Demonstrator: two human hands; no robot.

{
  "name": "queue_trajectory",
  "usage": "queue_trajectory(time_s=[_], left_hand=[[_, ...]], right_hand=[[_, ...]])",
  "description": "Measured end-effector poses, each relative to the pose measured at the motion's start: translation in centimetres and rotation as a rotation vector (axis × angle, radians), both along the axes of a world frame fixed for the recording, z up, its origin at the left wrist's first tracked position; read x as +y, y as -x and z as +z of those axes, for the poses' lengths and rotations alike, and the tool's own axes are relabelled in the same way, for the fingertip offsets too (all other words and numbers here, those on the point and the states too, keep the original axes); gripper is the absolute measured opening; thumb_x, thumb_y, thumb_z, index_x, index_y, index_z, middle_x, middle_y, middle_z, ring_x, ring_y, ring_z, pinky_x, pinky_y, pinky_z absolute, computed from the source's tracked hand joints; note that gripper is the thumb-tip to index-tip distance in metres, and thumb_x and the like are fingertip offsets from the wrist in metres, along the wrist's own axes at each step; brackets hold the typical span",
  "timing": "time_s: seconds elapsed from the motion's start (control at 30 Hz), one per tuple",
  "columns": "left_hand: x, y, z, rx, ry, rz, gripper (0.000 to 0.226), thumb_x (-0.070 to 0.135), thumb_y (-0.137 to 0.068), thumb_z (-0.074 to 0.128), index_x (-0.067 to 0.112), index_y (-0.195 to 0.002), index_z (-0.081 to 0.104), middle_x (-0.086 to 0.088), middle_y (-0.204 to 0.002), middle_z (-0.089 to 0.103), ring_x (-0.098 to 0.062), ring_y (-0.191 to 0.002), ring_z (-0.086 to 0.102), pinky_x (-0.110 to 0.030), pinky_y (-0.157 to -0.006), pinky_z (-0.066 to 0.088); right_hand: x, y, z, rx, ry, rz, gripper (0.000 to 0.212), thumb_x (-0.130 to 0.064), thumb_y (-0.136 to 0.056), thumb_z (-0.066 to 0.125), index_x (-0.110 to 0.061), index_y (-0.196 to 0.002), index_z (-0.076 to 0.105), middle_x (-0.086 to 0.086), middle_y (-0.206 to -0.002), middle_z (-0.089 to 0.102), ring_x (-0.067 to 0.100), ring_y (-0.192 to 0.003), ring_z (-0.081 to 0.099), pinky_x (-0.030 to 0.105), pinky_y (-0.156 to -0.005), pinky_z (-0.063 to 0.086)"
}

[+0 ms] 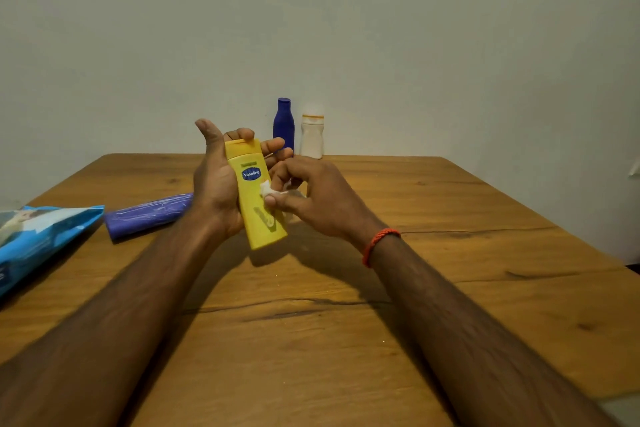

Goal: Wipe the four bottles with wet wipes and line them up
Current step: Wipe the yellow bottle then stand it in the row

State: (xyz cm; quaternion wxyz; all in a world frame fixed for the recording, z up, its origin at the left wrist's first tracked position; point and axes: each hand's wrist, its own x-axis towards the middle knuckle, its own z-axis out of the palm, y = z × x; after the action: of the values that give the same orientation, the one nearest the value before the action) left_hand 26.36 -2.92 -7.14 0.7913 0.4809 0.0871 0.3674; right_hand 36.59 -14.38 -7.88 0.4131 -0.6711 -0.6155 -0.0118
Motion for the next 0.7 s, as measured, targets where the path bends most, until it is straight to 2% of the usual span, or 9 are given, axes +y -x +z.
queue_trajectory(time_s=[0.13, 0.23, 0.37, 0.43, 0.5, 0.6, 0.7], left_hand=[[-0.5, 0.0, 0.2, 0.016, -0.077, 0.038, 0.065, 0.071, -0.095, 0.015, 0.021, -0.098, 0.058, -0.015, -0.121, 0.071, -0.034, -0.111, 0.069, -0.054, -0.093, 0.055], [-0.8, -0.1, 0.3, 0.038, -0.109, 0.064, 0.067, 0.069, -0.096, 0.014, 0.017, -0.104, 0.057, -0.016, -0.118, 0.072, -0.033, -0.107, 0.071, -0.050, -0.086, 0.059], [-1.1, -0.3, 0.2, 0.070, -0.187, 0.110, 0.068, 0.066, -0.097, 0.013, 0.016, -0.107, 0.059, -0.015, -0.115, 0.073, -0.032, -0.104, 0.072, -0.048, -0.083, 0.060], [-1.0, -0.4, 0.0, 0.085, -0.230, 0.139, 0.068, 0.063, -0.099, 0.013, 0.014, -0.107, 0.059, -0.015, -0.114, 0.074, -0.031, -0.103, 0.072, -0.049, -0.084, 0.060], [-1.0, -0.5, -0.2, 0.092, -0.259, 0.160, 0.070, 0.065, -0.097, 0.014, 0.012, -0.107, 0.060, -0.014, -0.113, 0.074, -0.030, -0.103, 0.073, -0.050, -0.087, 0.059], [-0.9, -0.5, -0.3, 0.117, -0.301, 0.177, 0.078, 0.076, -0.082, 0.023, 0.013, -0.108, 0.062, -0.012, -0.111, 0.075, -0.029, -0.102, 0.073, -0.053, -0.090, 0.057], [-0.5, -0.6, -0.9, 0.139, -0.322, 0.195, 0.074, 0.070, -0.093, 0.017, 0.014, -0.116, 0.060, -0.009, -0.110, 0.076, -0.029, -0.101, 0.073, -0.054, -0.088, 0.058]], right_hand=[[0.4, 0.7, -0.3, 0.119, -0.007, -0.011, 0.021, -0.029, -0.090, 0.072, -0.021, -0.092, 0.053, -0.003, -0.108, 0.065, 0.007, -0.089, 0.064, 0.019, -0.066, 0.055], [0.3, 0.5, -0.3, 0.214, -0.057, -0.022, 0.030, -0.031, -0.085, 0.077, -0.021, -0.100, 0.053, -0.002, -0.109, 0.067, 0.011, -0.093, 0.068, 0.026, -0.072, 0.061], [0.0, 0.1, 0.0, 0.328, 0.003, -0.036, 0.049, -0.036, -0.083, 0.078, -0.021, -0.123, 0.055, -0.002, -0.105, 0.069, 0.012, -0.091, 0.069, 0.026, -0.072, 0.058], [0.1, 0.1, 0.0, 0.289, 0.033, -0.046, 0.047, -0.037, -0.086, 0.075, -0.020, -0.126, 0.059, -0.002, -0.108, 0.070, 0.009, -0.091, 0.067, 0.027, -0.075, 0.057], [0.2, 0.1, -0.1, 0.229, 0.055, -0.058, 0.037, -0.036, -0.090, 0.070, -0.017, -0.122, 0.065, -0.004, -0.108, 0.071, 0.003, -0.085, 0.063, 0.020, -0.070, 0.049], [0.2, 0.2, -0.2, 0.201, 0.074, -0.083, 0.031, -0.034, -0.092, 0.068, -0.016, -0.118, 0.068, -0.004, -0.110, 0.071, 0.002, -0.087, 0.061, 0.017, -0.069, 0.045], [0.2, 0.2, -0.2, 0.211, 0.100, -0.080, 0.030, -0.031, -0.092, 0.069, -0.015, -0.117, 0.068, -0.002, -0.112, 0.071, 0.008, -0.094, 0.064, 0.021, -0.075, 0.049]])
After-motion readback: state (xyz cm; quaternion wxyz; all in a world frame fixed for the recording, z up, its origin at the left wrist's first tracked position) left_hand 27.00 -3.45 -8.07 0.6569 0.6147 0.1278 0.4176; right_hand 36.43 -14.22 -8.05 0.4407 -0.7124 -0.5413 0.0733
